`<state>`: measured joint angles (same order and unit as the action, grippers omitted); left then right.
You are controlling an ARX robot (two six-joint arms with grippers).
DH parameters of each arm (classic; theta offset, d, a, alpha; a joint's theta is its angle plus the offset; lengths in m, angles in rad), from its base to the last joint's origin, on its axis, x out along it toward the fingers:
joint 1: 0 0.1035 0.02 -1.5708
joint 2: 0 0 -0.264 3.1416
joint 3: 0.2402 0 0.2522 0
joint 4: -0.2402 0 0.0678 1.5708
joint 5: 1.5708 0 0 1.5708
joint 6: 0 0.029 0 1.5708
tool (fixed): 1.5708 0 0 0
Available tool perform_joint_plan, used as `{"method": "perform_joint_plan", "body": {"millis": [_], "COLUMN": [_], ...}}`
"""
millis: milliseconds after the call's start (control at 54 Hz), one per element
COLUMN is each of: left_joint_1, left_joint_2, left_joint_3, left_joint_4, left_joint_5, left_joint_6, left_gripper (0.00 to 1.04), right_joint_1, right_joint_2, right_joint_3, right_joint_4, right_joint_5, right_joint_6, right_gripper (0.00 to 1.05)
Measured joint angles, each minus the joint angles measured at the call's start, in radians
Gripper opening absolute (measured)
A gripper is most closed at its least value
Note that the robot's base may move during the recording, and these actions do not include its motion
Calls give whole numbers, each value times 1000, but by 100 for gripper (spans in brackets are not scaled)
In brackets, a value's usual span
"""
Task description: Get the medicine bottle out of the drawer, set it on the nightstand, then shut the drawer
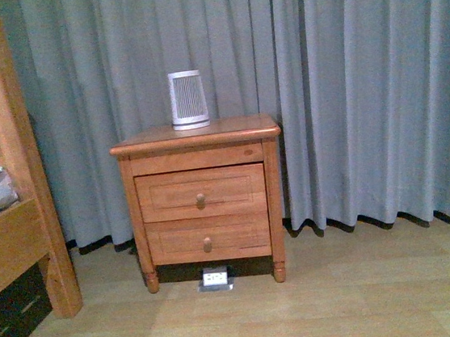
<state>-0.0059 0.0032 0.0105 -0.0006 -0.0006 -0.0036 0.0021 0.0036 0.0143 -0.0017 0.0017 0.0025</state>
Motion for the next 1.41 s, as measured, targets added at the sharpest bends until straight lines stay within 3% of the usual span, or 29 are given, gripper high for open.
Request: {"method": "perform_joint_plan", "body": {"millis": [1406], "left_joint_1": [0], "left_joint_2": [0], "left_joint_3": [0], "left_joint_4": [0], "left_joint_5": [0], "left_joint_6": [0], "left_gripper": [98], "right_joint_1": [0], "right_joint_2": [0], "right_joint_3": [0], "right_joint_4": [0], "right_joint_5": [0], "right_joint_6": [0], "right_gripper": [98]}}
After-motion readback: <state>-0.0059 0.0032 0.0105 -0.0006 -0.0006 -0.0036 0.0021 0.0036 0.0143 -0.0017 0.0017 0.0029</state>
